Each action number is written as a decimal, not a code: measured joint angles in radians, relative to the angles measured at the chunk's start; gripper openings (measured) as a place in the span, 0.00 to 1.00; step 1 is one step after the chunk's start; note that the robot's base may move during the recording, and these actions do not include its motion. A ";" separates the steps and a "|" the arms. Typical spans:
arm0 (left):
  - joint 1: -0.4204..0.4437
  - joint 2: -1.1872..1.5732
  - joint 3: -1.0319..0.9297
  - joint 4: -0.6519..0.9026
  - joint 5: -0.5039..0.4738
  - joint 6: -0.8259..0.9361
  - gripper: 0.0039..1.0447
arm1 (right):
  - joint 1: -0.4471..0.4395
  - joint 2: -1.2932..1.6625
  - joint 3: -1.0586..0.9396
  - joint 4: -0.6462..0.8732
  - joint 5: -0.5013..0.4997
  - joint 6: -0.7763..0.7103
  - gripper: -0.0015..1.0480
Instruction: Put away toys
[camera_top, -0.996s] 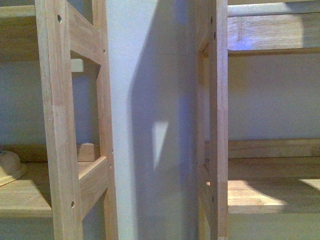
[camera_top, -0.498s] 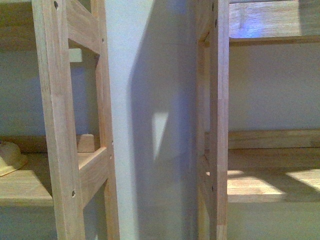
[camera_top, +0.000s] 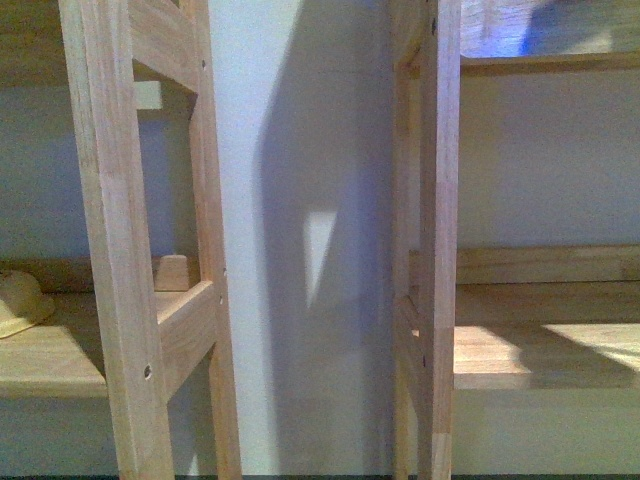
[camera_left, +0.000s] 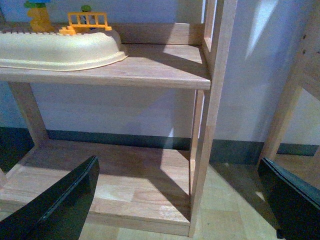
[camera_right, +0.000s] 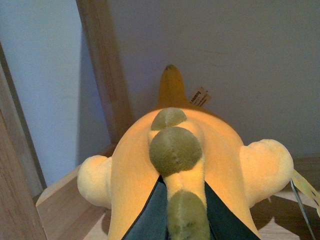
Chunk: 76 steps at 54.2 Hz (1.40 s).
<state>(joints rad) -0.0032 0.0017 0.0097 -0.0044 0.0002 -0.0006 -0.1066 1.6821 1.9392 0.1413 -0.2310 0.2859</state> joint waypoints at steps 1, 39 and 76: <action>0.000 0.000 0.000 0.000 0.000 0.000 0.94 | 0.005 0.006 0.005 0.002 0.003 0.004 0.06; 0.000 0.000 0.000 0.000 0.000 0.000 0.94 | 0.171 0.084 0.072 0.026 0.103 0.037 0.06; 0.000 0.000 0.000 0.000 0.000 0.000 0.94 | 0.135 0.064 0.034 0.008 0.097 0.032 0.53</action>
<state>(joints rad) -0.0032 0.0017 0.0097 -0.0044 -0.0002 -0.0006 0.0280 1.7458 1.9732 0.1493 -0.1345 0.3176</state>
